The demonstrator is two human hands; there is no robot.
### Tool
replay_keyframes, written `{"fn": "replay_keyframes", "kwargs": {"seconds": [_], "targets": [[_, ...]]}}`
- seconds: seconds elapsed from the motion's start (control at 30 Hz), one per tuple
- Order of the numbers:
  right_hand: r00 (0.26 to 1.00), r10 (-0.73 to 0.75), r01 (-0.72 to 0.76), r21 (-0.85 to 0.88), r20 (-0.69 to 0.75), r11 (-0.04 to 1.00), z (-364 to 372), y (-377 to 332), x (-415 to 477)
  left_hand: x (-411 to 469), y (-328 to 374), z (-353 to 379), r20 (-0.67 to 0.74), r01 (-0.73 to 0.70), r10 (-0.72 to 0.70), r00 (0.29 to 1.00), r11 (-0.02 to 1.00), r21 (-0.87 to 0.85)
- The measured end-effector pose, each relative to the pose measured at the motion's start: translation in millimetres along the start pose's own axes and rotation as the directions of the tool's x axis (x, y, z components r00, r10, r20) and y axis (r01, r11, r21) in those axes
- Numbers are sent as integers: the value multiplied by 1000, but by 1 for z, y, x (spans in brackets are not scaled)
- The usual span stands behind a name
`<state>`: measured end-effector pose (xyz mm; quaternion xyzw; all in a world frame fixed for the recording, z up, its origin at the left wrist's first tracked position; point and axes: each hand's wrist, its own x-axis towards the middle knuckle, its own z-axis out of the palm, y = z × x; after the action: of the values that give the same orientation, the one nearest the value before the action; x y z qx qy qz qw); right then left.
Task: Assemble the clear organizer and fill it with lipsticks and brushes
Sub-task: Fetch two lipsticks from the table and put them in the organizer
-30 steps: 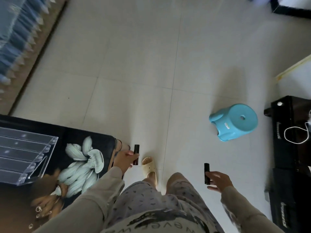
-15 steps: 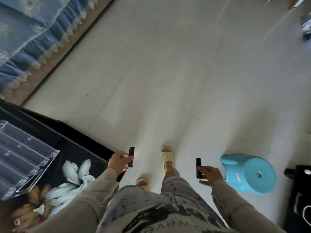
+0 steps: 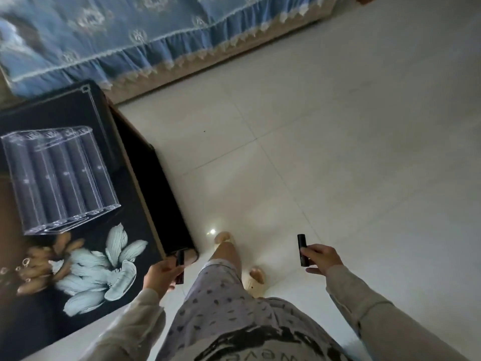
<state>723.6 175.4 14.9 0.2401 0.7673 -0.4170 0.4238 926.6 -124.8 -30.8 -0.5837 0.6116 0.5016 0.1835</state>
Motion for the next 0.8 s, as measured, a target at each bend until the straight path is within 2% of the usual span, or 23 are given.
{"fn": "replay_keyframes", "kwargs": {"seconds": [0.23,0.47,0.67,0.8], "targets": [[998,44,-41,-83,45,996,21,-75,52,31,63,1,-20,59,-64,998,982,-181],[998,66,-67,-82,-6,994,34,-157,91,65,163,-27,-24,-28,23,999,966,-257],[998,27,-17,-190,50,982,62,-238,117,87,213,-67,-129,-83,46,991,951,-299],[991,-4,48,-331,133,942,89,-296,143,97,219,-78,-208,-54,-21,978,935,-351]]}}
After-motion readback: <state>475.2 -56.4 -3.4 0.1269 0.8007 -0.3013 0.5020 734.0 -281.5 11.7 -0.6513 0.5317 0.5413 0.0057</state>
